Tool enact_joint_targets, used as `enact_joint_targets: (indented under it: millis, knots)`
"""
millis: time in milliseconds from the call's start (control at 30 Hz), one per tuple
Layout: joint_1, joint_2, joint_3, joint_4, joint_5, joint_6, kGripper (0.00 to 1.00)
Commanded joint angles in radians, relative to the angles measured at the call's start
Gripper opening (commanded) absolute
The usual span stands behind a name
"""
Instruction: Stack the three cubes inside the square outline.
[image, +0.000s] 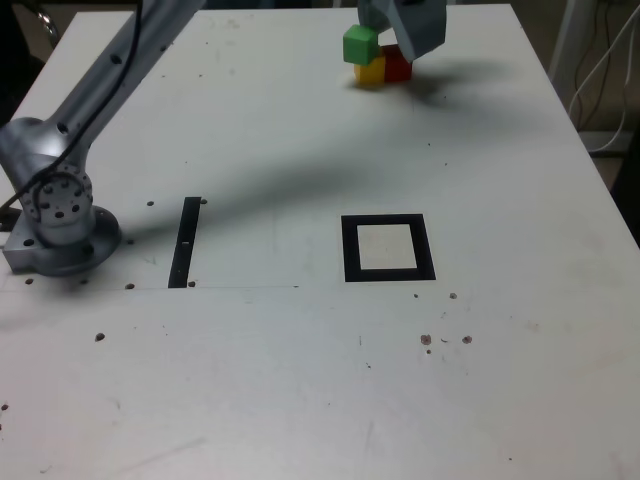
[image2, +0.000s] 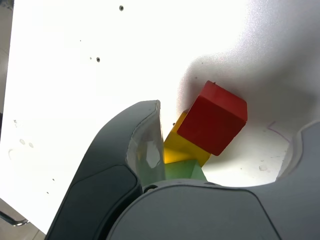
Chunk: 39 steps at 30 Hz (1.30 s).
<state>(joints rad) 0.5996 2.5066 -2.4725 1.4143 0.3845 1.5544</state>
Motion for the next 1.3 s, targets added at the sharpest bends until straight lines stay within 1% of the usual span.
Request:
enact_joint_targets:
  millis: [0, 333, 567, 800, 900, 1133, 1267]
  knots:
    - [0.002, 0.012, 0.002, -0.004, 0.002, 0.004, 0.88]
    - [0.000, 0.038, -0.006, -0.012, -0.003, 0.026, 0.82]
    - [0.000, 0.044, -0.008, -0.019, -0.021, 0.037, 0.72]
    - [0.000, 0.054, -0.023, -0.027, -0.034, 0.052, 0.71]
    - [0.000, 0.061, -0.042, -0.036, -0.037, 0.053, 0.72]
    - [0.000, 0.054, -0.064, -0.025, -0.016, 0.052, 0.87]
    - [0.003, 0.027, -0.078, -0.005, -0.007, 0.052, 0.90]
